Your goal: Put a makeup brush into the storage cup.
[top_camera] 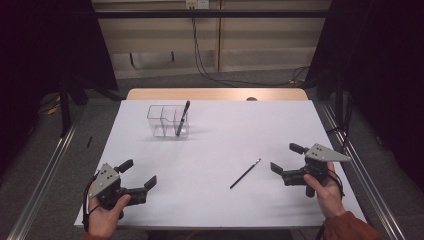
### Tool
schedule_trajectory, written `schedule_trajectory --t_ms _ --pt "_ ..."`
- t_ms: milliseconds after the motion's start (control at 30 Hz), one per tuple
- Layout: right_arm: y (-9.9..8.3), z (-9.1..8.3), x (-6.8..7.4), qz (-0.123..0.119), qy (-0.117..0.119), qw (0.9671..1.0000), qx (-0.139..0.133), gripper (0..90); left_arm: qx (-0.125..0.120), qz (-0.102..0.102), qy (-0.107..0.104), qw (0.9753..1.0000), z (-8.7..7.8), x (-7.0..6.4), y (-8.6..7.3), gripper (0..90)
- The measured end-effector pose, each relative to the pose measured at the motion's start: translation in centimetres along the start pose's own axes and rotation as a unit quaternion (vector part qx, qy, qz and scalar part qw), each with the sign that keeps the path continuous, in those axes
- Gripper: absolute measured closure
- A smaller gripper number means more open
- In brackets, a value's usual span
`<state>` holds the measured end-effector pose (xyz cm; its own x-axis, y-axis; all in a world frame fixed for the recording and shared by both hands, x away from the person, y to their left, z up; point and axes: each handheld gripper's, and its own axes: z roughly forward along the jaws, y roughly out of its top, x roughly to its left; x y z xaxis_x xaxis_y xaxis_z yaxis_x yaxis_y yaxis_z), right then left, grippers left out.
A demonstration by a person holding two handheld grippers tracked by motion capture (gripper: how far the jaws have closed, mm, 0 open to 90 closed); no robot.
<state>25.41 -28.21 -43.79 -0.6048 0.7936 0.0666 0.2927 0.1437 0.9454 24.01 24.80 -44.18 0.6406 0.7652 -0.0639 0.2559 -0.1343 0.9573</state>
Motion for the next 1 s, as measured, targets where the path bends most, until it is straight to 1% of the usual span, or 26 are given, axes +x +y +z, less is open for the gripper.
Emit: schedule_trajectory --t_ms 33,133,167,233,267,333,433,500,567,600,633,667,700,800,867,900,933,967,1000 --pt "0.2 0.2 -0.1 -0.003 0.005 1.0000 0.002 0.0 0.000 0.001 0.000 1.0000 0.0 0.0 0.0 3.1" --pt "0.9 0.7 -0.4 -0.009 0.009 0.9999 0.004 0.5 0.001 0.001 0.000 1.0000 0.0 0.0 0.0 3.0" --pt "1.1 0.9 -0.5 -0.011 0.015 0.9998 0.010 1.9 0.002 0.002 0.001 1.0000 0.0 0.0 0.0 3.1" --pt "1.6 1.3 -0.7 -0.014 0.024 0.9995 0.019 0.9 0.001 0.001 0.000 1.0000 0.1 0.0 0.0 3.1" --pt "1.7 1.4 -0.7 -0.012 0.024 0.9995 0.019 0.9 0.001 0.001 0.000 1.0000 0.1 -0.1 0.0 3.0" --pt "2.1 2.0 -0.8 -0.017 0.028 0.9991 0.027 0.8 0.002 0.002 0.000 1.0000 0.1 -0.1 0.0 3.0" --pt "2.6 2.8 -0.9 -0.014 0.048 0.9980 0.038 0.6 0.002 0.002 0.000 1.0000 0.1 -0.1 0.0 3.0" --pt "2.9 3.3 -0.9 -0.014 0.054 0.9975 0.045 0.5 0.002 0.004 0.000 1.0000 0.0 -0.1 0.0 3.0" --pt "3.2 3.8 -0.9 -0.022 0.068 0.9952 0.067 0.8 0.003 0.006 0.001 1.0000 0.0 -0.1 0.0 3.0" --pt "3.4 4.0 -0.9 -0.025 0.075 0.9941 0.075 1.0 0.004 0.009 0.002 0.9999 0.0 -0.1 0.0 3.0" --pt "3.5 4.2 -0.9 -0.026 0.078 0.9935 0.079 1.0 0.004 0.008 0.001 1.0000 0.1 -0.1 0.0 3.0" --pt "3.6 4.4 -0.9 -0.026 0.076 0.9935 0.080 0.8 0.004 0.008 -0.001 1.0000 0.1 -0.1 0.0 3.0" --pt "3.7 4.6 -0.9 -0.031 0.076 0.9929 0.087 0.9 0.004 0.007 0.000 1.0000 0.1 -0.2 0.0 3.0" --pt "4.0 5.1 -0.9 -0.040 0.077 0.9900 0.111 1.3 0.006 0.013 0.001 0.9999 0.0 -0.1 0.0 3.0" --pt "4.3 5.3 -1.0 -0.045 0.086 0.9870 0.128 1.6 0.005 0.012 0.002 0.9999 0.0 -0.1 0.0 3.0" --pt "4.5 5.5 -1.1 -0.048 0.090 0.9850 0.139 1.7 0.005 0.013 0.003 0.9999 0.0 -0.1 0.0 3.0" --pt "4.6 5.6 -1.1 -0.049 0.096 0.9836 0.145 1.6 0.005 0.013 0.003 0.9999 0.0 -0.1 0.0 3.0" --pt "4.8 5.7 -1.1 -0.052 0.101 0.9817 0.153 1.7 0.005 0.014 0.003 0.9999 0.0 -0.1 0.0 3.0" --pt "4.9 5.9 -1.1 -0.059 0.105 0.9789 0.165 1.9 0.007 0.017 0.004 0.9998 0.0 -0.1 0.0 3.0"
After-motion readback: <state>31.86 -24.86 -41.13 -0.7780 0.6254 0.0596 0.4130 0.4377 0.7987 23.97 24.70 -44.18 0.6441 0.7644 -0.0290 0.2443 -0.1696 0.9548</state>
